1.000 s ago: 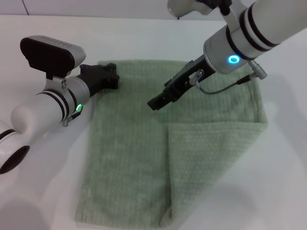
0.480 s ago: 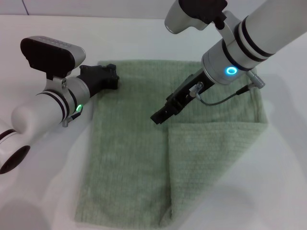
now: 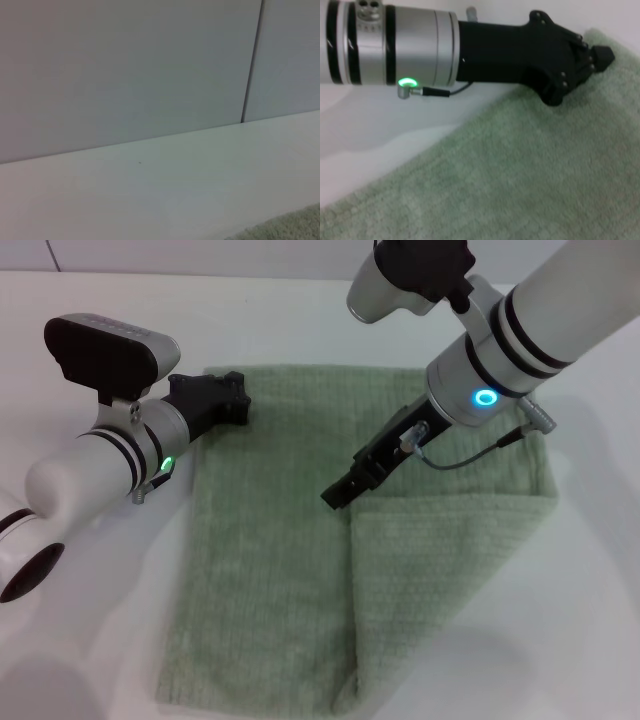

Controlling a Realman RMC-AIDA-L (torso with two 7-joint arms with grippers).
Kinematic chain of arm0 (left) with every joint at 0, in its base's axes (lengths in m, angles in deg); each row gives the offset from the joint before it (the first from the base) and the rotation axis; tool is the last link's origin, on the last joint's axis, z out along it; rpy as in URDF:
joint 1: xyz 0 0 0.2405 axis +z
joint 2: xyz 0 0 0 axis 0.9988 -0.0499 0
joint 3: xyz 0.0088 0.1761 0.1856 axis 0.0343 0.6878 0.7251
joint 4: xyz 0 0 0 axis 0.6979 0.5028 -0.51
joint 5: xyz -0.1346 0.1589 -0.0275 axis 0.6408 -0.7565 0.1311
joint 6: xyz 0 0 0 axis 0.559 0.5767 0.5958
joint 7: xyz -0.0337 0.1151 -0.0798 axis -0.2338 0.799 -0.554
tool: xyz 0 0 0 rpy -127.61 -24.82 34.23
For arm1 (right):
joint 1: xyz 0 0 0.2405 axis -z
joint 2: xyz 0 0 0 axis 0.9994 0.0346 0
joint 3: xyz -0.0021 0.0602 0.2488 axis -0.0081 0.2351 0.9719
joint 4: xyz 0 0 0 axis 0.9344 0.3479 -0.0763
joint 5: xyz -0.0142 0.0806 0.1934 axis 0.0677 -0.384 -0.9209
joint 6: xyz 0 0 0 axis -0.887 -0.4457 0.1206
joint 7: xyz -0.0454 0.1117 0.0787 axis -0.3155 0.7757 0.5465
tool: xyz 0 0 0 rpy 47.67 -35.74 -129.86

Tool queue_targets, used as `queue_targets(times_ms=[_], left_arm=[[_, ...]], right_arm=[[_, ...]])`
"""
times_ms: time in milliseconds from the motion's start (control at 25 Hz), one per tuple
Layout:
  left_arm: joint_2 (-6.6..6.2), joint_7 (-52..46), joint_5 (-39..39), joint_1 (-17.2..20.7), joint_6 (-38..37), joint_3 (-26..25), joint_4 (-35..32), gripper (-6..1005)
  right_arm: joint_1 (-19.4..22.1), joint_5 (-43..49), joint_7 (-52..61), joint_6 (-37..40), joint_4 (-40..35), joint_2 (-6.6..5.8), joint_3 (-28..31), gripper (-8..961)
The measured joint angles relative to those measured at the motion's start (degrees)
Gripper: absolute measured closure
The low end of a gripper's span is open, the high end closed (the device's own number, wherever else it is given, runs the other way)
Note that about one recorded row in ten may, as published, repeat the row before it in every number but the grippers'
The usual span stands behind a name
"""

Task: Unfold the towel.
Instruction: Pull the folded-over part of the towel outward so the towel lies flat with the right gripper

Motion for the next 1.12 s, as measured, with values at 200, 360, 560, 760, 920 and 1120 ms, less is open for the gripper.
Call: queue_targets(times_ms=[200,360,560,760,920,1120], left_arm=[[0.00,-0.07,0.00,0.09,0.00,0.00,0.09,1000],[0.00,-0.08,0.00,0.10,0.00,0.00,0.09,1000],[0.00,-0.08,0.00,0.19,0.00,0.00,0.15,1001],[0.00,-0.08,0.00,0.28,0.00,0.00,0.15,1000],[0.00,-0.08,0.00,0.34,0.00,0.00,0.15,1000],[0.00,-0.08,0.00,0.36,-0.10,0.00,0.14,1001]], right_arm=[[-0.28,0.15,-0.62,0.08,1.88,0.00,-0.16,207],[-0.54,0.03,-1.07,0.08,3.29,0.04,-0.81,208],[-0.74,-0.06,-1.25,0.12,4.07,0.15,-1.47,208],[-1.40,-0.07,-1.39,0.60,5.50,0.22,-1.89,208],[-1.57,-0.07,-1.51,0.75,5.84,0.28,-2.53,208],[-1.69,-0.07,-1.55,0.77,5.93,0.33,-2.72,215]])
